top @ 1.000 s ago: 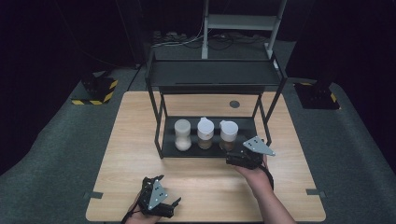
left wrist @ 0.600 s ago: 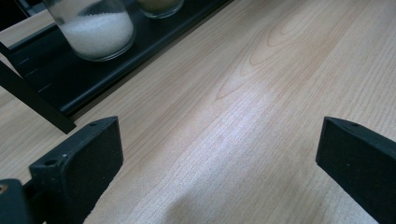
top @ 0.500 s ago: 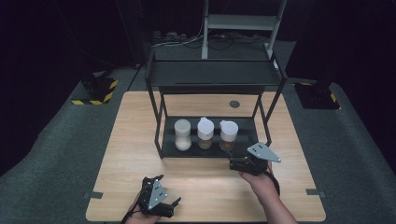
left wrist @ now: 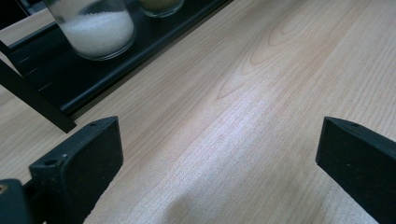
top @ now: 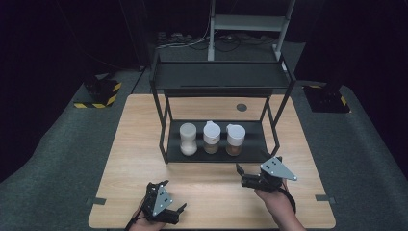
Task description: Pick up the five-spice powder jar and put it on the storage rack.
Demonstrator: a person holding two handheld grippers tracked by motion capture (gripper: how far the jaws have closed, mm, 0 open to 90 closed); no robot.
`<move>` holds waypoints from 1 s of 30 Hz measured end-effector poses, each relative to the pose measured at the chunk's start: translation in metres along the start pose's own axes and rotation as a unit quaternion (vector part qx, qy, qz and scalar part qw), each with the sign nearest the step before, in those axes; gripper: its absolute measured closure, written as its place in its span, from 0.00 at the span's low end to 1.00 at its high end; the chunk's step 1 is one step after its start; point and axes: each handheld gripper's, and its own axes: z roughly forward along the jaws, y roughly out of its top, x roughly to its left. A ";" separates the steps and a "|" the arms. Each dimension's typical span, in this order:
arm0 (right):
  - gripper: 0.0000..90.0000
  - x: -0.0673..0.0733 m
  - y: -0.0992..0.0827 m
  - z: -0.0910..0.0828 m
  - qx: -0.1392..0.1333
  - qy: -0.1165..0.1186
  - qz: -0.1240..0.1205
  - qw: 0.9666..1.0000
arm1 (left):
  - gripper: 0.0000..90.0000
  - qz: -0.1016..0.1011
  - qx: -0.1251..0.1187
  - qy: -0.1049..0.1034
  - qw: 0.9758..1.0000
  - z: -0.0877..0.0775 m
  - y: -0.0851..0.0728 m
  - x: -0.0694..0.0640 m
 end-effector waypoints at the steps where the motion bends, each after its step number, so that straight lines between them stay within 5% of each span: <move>1: 0.00 0.000 -0.002 -0.002 0.002 0.000 -0.001 1.000 | 0.01 0.000 0.000 0.000 1.000 0.000 0.000 0.000; 15: 0.00 0.003 -0.033 -0.030 0.027 -0.006 -0.021 0.999 | 0.01 0.003 0.002 0.001 1.000 0.000 0.000 0.000; 30: 0.00 -0.004 -0.072 -0.043 0.083 -0.021 -0.040 0.995 | 0.01 0.006 0.003 0.002 1.000 0.001 0.000 -0.001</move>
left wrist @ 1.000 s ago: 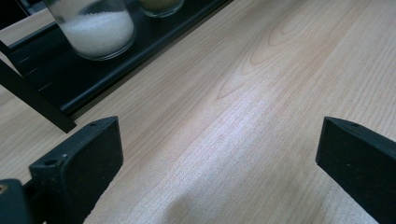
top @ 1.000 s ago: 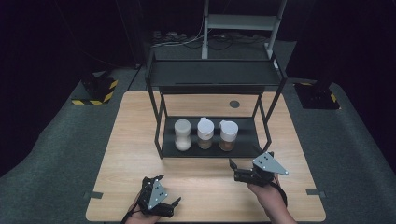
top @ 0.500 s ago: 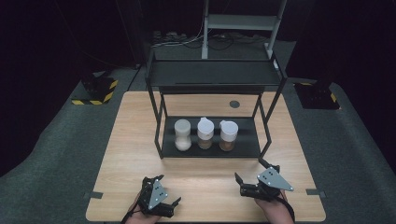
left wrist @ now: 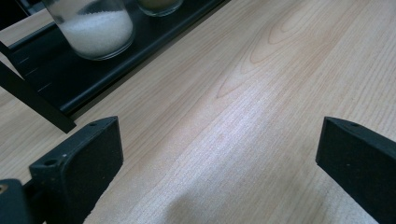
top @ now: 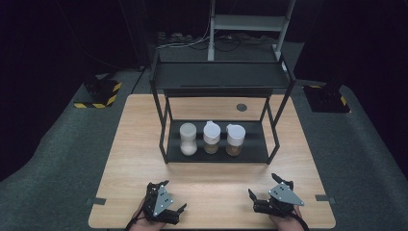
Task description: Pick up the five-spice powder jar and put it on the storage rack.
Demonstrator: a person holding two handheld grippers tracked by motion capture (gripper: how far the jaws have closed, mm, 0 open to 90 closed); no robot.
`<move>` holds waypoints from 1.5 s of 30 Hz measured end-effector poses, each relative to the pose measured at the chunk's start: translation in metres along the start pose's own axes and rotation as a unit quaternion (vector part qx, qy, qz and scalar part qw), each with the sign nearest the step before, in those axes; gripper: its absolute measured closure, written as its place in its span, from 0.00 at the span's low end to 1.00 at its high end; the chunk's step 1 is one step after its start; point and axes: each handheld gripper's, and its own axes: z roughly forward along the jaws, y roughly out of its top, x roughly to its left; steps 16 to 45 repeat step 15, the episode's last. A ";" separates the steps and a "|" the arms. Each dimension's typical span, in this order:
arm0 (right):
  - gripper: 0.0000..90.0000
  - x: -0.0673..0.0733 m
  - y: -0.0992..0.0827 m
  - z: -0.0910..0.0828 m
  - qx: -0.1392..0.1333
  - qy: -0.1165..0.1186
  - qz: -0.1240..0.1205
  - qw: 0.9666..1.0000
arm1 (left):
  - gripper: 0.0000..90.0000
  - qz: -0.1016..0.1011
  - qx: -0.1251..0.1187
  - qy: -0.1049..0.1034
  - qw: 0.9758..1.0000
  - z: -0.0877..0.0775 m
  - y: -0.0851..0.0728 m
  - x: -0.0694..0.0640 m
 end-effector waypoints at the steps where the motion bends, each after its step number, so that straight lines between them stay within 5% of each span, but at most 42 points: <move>1: 0.00 0.000 -0.003 0.000 0.006 0.000 -0.001 1.000 | 0.01 -0.001 0.000 0.000 1.000 0.000 0.000 0.000; 6: 0.00 0.000 -0.009 0.004 0.025 0.000 -0.007 1.000 | 0.01 0.000 -0.001 0.000 1.000 0.000 0.000 0.000; 45: 0.00 0.001 -0.009 0.004 0.027 0.001 -0.013 1.000 | 0.01 0.003 0.000 0.000 1.000 0.000 0.000 0.000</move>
